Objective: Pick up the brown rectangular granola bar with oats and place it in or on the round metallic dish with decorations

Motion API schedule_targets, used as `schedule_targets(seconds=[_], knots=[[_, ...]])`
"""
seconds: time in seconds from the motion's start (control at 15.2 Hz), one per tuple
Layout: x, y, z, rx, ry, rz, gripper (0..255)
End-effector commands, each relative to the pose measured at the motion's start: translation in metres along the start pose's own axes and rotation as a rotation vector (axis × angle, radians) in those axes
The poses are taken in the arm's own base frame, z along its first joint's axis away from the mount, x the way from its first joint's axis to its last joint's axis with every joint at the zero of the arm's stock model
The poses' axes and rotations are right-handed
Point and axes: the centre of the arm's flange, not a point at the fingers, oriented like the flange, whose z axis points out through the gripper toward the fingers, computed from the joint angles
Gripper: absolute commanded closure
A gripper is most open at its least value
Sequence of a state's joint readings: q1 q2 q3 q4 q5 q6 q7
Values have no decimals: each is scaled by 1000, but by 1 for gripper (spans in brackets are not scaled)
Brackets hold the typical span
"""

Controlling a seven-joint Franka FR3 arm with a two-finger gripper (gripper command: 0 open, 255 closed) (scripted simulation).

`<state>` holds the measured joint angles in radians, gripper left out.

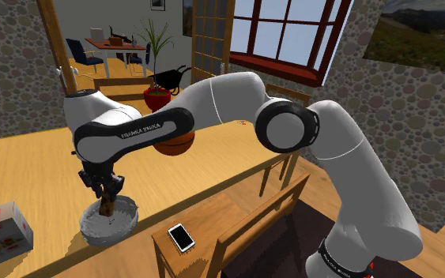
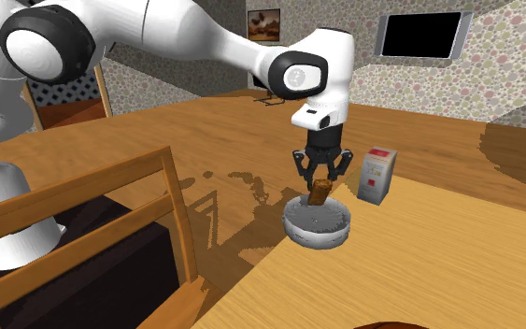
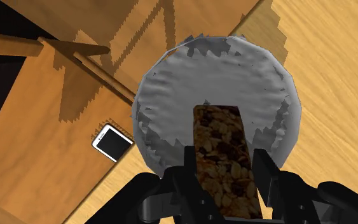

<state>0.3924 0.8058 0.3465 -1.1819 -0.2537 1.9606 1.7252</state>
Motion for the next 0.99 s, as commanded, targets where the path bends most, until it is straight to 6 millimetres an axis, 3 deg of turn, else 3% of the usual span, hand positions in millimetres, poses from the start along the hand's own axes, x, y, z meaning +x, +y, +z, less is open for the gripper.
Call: schedule_targets(seconds=[0.0,0.73,0.92], knots=[[0,-2,10,0,0,1,255],[1,-1,68,0,0,1,255],[1,-1,68,0,0,1,255]])
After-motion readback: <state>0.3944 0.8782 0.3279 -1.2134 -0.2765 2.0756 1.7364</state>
